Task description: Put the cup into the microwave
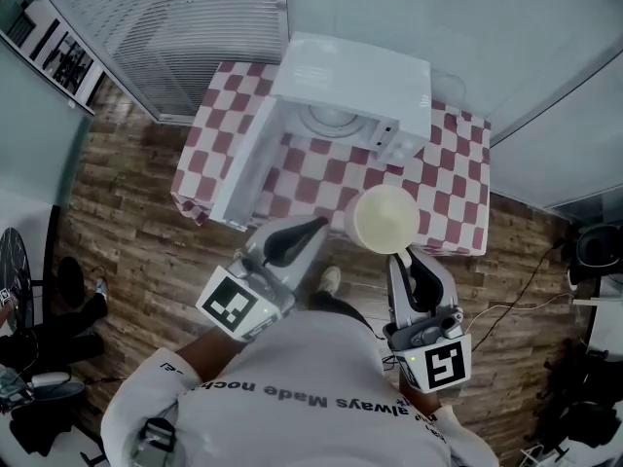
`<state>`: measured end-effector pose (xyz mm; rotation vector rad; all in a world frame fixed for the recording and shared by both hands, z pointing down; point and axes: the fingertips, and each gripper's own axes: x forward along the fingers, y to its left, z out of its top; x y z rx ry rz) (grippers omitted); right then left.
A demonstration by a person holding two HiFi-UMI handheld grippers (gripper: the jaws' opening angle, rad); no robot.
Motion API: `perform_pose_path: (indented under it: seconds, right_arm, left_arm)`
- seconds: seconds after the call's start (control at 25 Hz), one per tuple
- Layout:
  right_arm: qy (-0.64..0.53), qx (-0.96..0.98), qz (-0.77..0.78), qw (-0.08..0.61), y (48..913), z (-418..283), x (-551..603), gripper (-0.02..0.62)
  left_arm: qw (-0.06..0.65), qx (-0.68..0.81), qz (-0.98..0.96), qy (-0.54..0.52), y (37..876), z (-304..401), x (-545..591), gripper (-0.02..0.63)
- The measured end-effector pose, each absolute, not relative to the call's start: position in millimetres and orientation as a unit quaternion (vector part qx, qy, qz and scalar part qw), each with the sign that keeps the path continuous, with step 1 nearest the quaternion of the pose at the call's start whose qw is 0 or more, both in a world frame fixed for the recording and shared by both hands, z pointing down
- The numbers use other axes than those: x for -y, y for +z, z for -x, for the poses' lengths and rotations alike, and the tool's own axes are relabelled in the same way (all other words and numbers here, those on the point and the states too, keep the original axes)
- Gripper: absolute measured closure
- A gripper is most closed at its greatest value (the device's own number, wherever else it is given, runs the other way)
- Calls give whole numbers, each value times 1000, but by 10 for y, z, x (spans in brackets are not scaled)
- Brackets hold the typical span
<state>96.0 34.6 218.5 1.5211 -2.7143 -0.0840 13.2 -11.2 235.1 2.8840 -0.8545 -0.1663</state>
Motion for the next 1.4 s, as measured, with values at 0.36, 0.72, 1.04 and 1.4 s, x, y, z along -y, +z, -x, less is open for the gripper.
perform_pose_path:
  seconds: [0.36, 0.72, 1.04, 1.4]
  right_arm:
    - [-25, 872, -489, 6, 2177, -1443, -38, 553]
    - [-24, 879, -476, 12, 2288, -1774, 211, 554]
    - [-19, 883, -468, 13, 2355, -1726, 381, 554]
    - [-20, 883, -469, 13, 2324, -1404, 607, 554]
  left_arm:
    - [63, 288, -954, -45, 2376, -603, 436, 603]
    - [62, 317, -945, -48, 2440, -849, 694, 603]
    - [63, 332, -940, -46, 2493, -759, 797, 603]
    - [62, 334, -939, -45, 2463, -438, 1016, 603]
